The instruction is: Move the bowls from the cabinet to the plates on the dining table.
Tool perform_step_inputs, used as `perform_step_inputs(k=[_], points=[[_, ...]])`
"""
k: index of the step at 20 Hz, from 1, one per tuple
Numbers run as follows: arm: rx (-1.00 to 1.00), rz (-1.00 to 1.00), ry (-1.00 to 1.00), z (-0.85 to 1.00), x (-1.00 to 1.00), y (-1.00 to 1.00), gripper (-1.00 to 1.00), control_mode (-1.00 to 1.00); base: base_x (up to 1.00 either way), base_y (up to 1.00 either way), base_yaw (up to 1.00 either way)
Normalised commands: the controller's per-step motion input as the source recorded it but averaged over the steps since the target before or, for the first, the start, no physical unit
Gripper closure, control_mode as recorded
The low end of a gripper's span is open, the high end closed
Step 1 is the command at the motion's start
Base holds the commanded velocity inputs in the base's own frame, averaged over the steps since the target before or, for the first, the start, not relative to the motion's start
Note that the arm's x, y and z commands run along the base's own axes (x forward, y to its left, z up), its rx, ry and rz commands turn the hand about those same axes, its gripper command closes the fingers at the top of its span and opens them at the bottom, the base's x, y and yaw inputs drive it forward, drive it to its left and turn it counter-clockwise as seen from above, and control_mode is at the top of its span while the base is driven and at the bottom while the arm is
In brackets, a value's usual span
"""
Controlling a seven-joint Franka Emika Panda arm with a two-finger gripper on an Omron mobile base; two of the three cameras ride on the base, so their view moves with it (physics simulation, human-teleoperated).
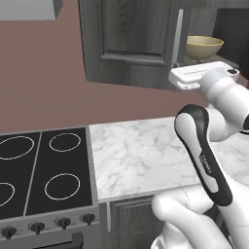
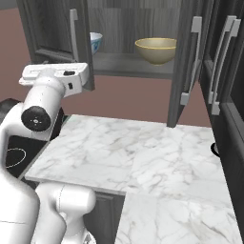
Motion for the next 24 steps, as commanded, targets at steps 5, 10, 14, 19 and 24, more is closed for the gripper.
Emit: perform_step_inputs(k=[5, 10, 14, 19, 24], points=[[0.07, -0.03, 0.0, 0.0, -0.45, -0.48, -1.0, -1.0, 0.0, 0.0, 0.0], [0.08, -0.07, 0.1, -0.01, -0.02, -0.58, -1.0, -1.0, 0.0, 0.0, 0.0], [0.06, -0.06, 0.2, -0.06, 0.03, -0.57, -1.0, -1.0, 0.0, 0.0, 0.0], [0.03, -0.07, 0.27, -0.17, 0.15, -0.5, -1.0, -1.0, 0.0, 0.0, 0.0], [0.01, -0.07, 0.29, -0.24, 0.25, -0.37, -1.0, -1.0, 0.0, 0.0, 0.0]])
